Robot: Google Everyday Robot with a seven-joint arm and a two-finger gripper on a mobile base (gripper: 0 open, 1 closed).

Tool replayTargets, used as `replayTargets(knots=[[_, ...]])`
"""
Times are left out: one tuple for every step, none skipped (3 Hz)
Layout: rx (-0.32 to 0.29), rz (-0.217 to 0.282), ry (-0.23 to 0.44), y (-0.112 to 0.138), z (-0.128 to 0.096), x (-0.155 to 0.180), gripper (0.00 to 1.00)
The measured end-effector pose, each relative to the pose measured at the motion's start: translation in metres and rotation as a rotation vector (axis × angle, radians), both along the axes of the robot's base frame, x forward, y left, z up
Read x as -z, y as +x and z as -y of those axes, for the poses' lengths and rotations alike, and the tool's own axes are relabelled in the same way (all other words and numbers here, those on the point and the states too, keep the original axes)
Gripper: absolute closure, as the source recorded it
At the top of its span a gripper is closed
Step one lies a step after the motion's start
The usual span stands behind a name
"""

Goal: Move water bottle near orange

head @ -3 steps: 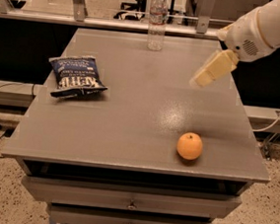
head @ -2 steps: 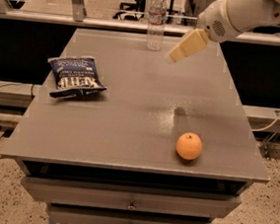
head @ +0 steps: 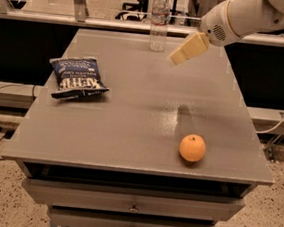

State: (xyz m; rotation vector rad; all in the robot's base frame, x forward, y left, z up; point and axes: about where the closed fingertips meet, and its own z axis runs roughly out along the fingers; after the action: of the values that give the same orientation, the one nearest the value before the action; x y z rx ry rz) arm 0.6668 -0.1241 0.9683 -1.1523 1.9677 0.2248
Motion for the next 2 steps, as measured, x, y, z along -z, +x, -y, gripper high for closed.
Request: replayTargets(knots=[[0.073,0.073,0.079,0.045,-0.008,0.003,0.00],[0.145,0.138,0.174,0.098,-0.012,0.004,0.00]])
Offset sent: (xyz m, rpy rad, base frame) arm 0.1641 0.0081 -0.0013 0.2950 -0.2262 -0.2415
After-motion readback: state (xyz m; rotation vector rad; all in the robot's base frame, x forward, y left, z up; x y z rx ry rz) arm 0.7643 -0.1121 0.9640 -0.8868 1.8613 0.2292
